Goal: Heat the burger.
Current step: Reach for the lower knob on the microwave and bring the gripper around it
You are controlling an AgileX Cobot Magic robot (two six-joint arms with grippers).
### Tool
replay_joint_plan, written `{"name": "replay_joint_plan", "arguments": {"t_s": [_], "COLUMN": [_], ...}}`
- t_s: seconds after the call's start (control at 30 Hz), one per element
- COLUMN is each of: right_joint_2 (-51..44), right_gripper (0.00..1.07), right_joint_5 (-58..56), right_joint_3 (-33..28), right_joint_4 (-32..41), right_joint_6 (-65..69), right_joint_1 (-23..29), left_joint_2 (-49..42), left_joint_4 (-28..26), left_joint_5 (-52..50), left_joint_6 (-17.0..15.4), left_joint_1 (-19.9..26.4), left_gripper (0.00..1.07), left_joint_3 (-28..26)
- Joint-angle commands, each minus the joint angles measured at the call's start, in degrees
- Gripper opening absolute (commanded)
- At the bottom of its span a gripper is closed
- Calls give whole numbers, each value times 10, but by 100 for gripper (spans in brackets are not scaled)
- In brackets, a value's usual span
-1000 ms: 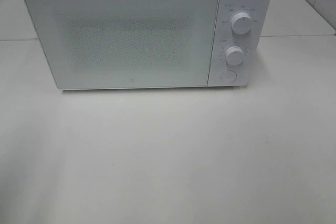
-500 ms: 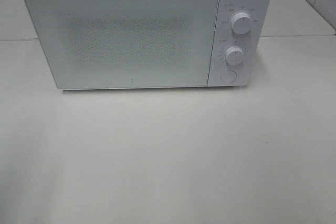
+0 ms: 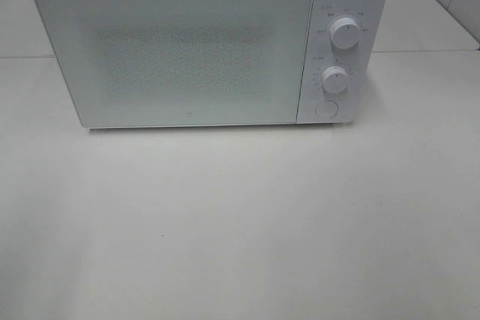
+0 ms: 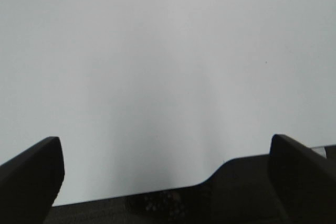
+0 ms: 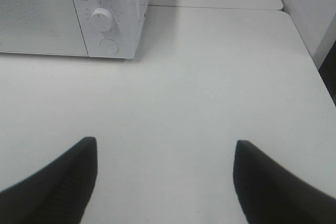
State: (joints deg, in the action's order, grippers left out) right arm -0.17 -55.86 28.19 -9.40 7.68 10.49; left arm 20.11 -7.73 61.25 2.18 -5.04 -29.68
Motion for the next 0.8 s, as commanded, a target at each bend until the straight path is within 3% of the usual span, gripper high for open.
{"name": "replay_joint_plan", "arguments": {"t_s": [0.03, 0.07, 0.13, 0.53, 0.8], "right_joint_2": [-18, -18, -18, -18, -18], "right_gripper": [72, 72, 72, 72, 72], "right_joint_5": [7, 7, 7, 7, 7], "right_joint_3": [0, 0, 0, 0, 0], "right_joint_4": [1, 1, 1, 1, 1], "right_joint_6": [-5, -5, -5, -5, -5], "right_joint_1": [-3, -3, -3, -3, -3], "left_joint_2": [-52, -52, -99, -217, -213], "left_joint_4": [-1, -1, -1, -1, -3], "left_joint_5": [0, 0, 0, 0, -1], "left_joint_6": [-1, -1, -1, -1, -2], "left_joint_1": [41, 41, 84, 88, 88], "left_gripper": [98, 98, 98, 98, 98], "left_joint_3": [2, 2, 2, 2, 2]}}
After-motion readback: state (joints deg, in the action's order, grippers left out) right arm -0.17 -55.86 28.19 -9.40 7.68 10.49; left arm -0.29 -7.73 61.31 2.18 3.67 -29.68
